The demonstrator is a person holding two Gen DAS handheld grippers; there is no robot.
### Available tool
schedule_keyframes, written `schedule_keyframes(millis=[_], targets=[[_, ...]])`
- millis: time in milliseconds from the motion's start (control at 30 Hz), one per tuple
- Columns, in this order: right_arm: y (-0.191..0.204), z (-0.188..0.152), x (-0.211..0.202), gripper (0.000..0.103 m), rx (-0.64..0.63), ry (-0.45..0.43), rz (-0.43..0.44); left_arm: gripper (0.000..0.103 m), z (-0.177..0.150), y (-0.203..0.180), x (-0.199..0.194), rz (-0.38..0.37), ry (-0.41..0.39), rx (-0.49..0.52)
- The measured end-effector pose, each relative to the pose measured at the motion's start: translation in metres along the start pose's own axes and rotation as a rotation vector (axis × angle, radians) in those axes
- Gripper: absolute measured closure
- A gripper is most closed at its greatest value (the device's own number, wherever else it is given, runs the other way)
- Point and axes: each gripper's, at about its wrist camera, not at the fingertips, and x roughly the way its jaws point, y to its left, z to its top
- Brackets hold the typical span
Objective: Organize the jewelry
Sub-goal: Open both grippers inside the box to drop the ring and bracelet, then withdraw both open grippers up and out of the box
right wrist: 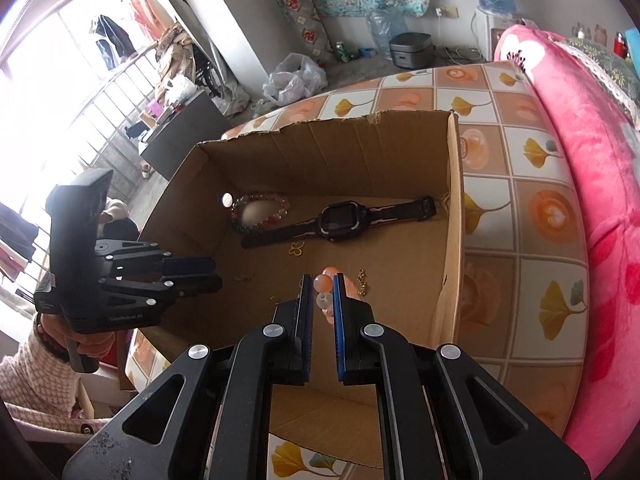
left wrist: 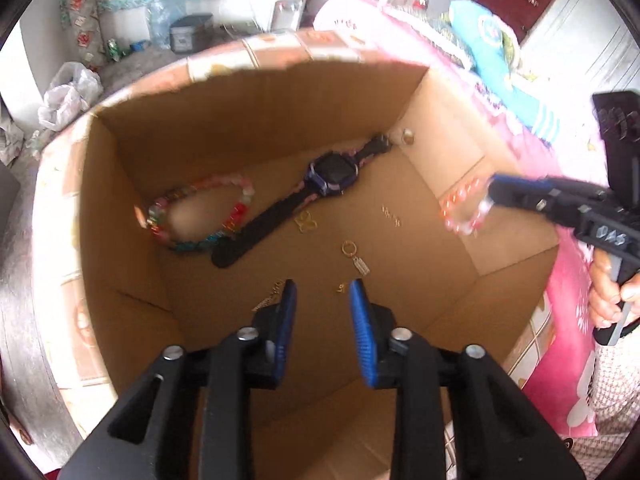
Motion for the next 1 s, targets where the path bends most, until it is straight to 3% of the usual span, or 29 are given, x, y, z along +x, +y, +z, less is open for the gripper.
schedule_keyframes(millis=[100,233,433,633,767,1000], targets=[[0.003,-0.002,0.005,0.095,-0.009,0.034,0.001,0.059,-0.006,0.0,-0.023,0.018,-0.078,-0.01],[0.008,-0.002,0.009,0.092,-0.033,0.055,-0.071,0.049,-0.017,-0.002,-0.052,0.065,-0.166,-0.017],[0.01,-0.005,0.002,0.088,-0.046,0.029,-0.132,0.037,-0.033,0.002,-0.079,0.141,-0.229,-0.041],[0.008,-0.011,-0.023,0.085,-0.017,-0.042,-0.162,0.03,-0.047,0.009,-0.091,0.204,-0.243,-0.074],[0.0,-0.018,-0.039,0.074,0.026,-0.099,-0.196,0.022,-0.051,0.017,-0.086,0.26,-0.242,-0.101],[-0.021,-0.024,-0.03,0.065,0.106,-0.081,-0.279,0.021,-0.047,0.019,-0.054,0.305,-0.155,-0.133]])
